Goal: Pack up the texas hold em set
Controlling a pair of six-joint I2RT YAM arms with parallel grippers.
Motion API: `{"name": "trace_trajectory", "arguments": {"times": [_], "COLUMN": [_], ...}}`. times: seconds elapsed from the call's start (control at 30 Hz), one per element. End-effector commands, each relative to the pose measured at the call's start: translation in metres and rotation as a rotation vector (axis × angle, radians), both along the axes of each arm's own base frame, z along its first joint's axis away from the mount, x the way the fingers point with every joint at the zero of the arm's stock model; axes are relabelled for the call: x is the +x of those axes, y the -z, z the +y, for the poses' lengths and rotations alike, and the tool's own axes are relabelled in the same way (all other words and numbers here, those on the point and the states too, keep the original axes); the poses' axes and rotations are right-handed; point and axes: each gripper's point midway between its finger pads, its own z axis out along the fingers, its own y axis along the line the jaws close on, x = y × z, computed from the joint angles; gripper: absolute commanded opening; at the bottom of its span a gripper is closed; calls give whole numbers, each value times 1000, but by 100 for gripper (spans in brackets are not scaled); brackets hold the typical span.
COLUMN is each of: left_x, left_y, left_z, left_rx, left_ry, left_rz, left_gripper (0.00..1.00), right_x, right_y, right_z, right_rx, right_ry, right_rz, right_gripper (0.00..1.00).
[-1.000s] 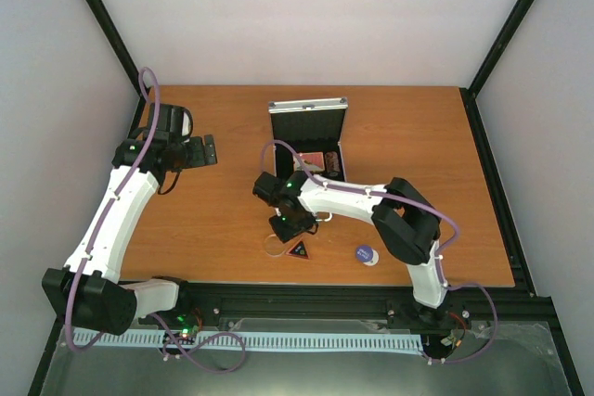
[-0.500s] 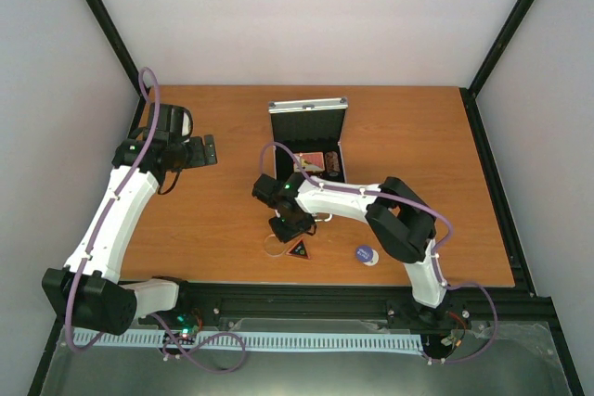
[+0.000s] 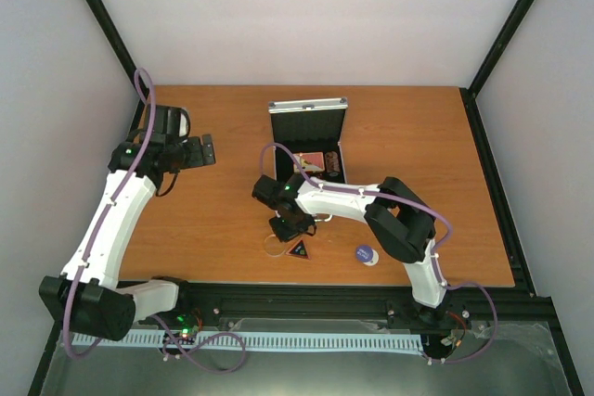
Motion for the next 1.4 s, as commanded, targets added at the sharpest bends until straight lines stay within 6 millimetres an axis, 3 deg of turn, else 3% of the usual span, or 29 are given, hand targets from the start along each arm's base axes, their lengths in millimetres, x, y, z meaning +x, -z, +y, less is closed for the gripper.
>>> {"name": "trace_trajectory", "arguments": {"times": [0.0, 0.23, 0.33, 0.43, 0.6, 0.77, 1.03, 1.37], "left_x": [-2, -3, -3, -3, -2, -2, -2, 2], "left_y": [-9, -11, -10, -9, -10, -12, -9, -6], "left_z": [2, 1, 1, 0, -1, 1, 4, 3], "left_rx": [14, 12, 8, 4, 2, 11, 27, 30], "left_ry": [7, 9, 9, 12, 14, 9, 1, 3], "left_rz": [-28, -37, -36, -37, -34, -33, -24, -14], "left_gripper": [100, 100, 100, 100, 100, 100, 100, 100], "right_x": [2, 32, 58, 94, 151, 181, 190, 187], "right_y": [-8, -74, -94, -99, -94, -78, -55, -26], "right_z": [-11, -6, -14, -28, -39, -38, -34, -53], "right_rx": [-47, 7, 22, 32, 52, 42, 42, -13], "right_ry": [-7, 29, 96, 185, 278, 290, 300, 336], "right_rz": [-33, -155, -208, -252, -287, -302, -266, -208], "right_gripper": [4, 4, 4, 4, 3, 3, 3, 3]}}
